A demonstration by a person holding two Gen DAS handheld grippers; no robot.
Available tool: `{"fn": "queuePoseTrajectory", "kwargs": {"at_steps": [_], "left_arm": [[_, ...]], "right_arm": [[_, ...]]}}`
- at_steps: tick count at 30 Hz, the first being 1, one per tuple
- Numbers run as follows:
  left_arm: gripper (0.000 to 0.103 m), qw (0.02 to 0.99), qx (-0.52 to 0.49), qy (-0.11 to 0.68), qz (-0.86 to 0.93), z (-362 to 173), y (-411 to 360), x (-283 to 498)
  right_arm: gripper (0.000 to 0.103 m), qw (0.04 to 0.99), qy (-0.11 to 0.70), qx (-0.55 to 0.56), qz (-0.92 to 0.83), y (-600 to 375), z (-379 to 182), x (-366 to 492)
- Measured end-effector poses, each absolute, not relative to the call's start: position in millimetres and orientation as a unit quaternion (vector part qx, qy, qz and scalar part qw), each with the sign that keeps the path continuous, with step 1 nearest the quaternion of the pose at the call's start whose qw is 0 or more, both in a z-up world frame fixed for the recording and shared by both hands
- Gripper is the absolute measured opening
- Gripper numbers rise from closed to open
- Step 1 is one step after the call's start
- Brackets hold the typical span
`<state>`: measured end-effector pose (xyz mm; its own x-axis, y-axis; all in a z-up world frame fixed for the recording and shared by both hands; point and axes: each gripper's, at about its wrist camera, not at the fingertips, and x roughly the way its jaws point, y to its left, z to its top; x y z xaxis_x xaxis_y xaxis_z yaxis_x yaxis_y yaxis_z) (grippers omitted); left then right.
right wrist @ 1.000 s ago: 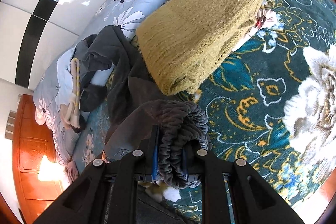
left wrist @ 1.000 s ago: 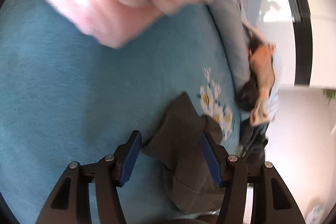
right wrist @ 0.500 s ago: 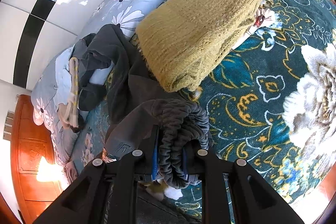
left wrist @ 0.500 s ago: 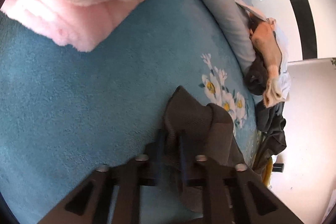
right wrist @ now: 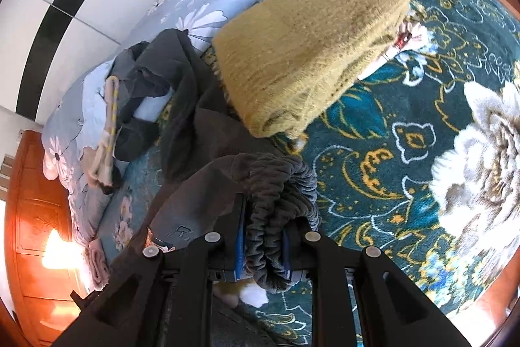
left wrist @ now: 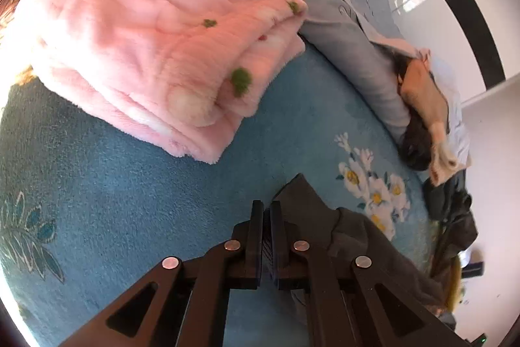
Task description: Fold clothes
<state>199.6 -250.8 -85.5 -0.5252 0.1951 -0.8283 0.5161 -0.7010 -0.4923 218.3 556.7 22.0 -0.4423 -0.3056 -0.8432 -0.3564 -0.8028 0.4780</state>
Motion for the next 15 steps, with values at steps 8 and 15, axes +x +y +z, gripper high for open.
{"fn": "queuePoseTrajectory", "kwargs": {"at_steps": [8, 15], "left_arm": [[0.014, 0.083, 0.489, 0.347, -0.796, -56.4, -231.1, 201.5], [0.038, 0.043, 0.483, 0.28, -0.828, 4.4, -185.6, 179.8]], "right_arm": [[0.019, -0.025, 0.314, -0.529, 0.788, 561.9, 22.3, 223.4], [0.046, -0.056, 0.258, -0.562, 0.784, 569.3, 36.1, 239.6]]}}
